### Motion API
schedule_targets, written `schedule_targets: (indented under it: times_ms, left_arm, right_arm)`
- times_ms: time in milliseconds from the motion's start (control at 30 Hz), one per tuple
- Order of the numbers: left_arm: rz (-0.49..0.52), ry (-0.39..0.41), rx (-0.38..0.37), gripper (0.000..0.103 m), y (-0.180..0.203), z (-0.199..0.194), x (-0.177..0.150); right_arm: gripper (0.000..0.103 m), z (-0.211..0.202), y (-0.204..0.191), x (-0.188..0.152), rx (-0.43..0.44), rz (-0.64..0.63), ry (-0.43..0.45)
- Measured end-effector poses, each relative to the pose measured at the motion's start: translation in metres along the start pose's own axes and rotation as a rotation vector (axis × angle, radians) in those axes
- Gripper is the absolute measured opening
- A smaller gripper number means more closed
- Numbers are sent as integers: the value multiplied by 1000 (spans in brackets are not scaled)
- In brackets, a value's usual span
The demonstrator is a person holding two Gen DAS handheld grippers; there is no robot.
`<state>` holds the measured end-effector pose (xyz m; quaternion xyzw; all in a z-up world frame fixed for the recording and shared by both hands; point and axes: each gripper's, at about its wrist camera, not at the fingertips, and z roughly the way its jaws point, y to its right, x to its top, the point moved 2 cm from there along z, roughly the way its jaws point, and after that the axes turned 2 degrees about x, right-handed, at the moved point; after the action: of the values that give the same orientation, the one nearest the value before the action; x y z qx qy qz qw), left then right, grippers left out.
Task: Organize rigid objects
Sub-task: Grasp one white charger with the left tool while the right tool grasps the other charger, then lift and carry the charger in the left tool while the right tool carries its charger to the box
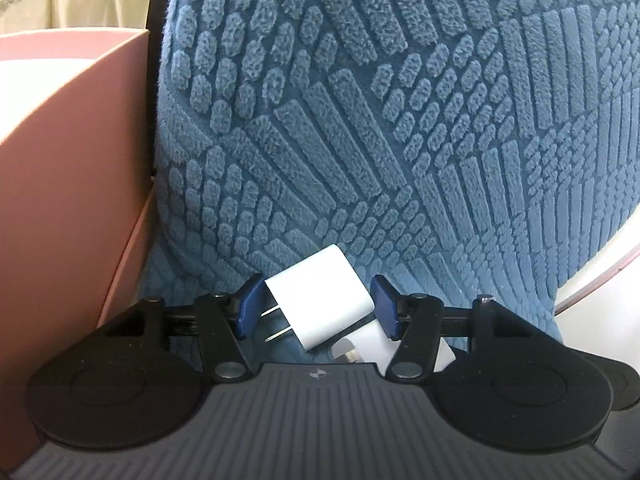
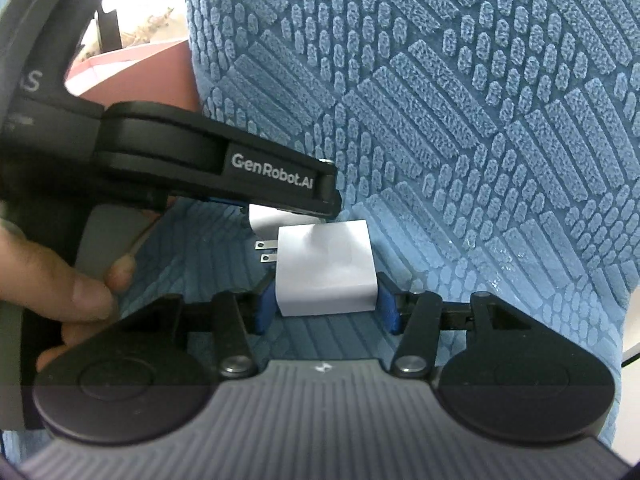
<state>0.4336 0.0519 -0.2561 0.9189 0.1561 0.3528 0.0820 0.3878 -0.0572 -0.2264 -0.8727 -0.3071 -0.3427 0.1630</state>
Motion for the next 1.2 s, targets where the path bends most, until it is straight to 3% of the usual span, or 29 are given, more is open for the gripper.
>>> schedule_targets:
  times_ms: [300,633,967,1200]
  left_arm:
    - [10,-10,-15,63,4,-27,-17]
    - [46,-7,-54,63,1,-87,-35]
    - [71,6,-88,63,-4,-157,-71]
    - [90,5,-94,63,-4,-178,-92]
  right_arm:
    - [53,-18,7,-8,-45,1,-50]
    - [53,-63,13,-46,-87,13,-67]
    - [53,-99,-4,-78,-113,68,-91]
    - [53,-115,-17,-92,-142,123,-109]
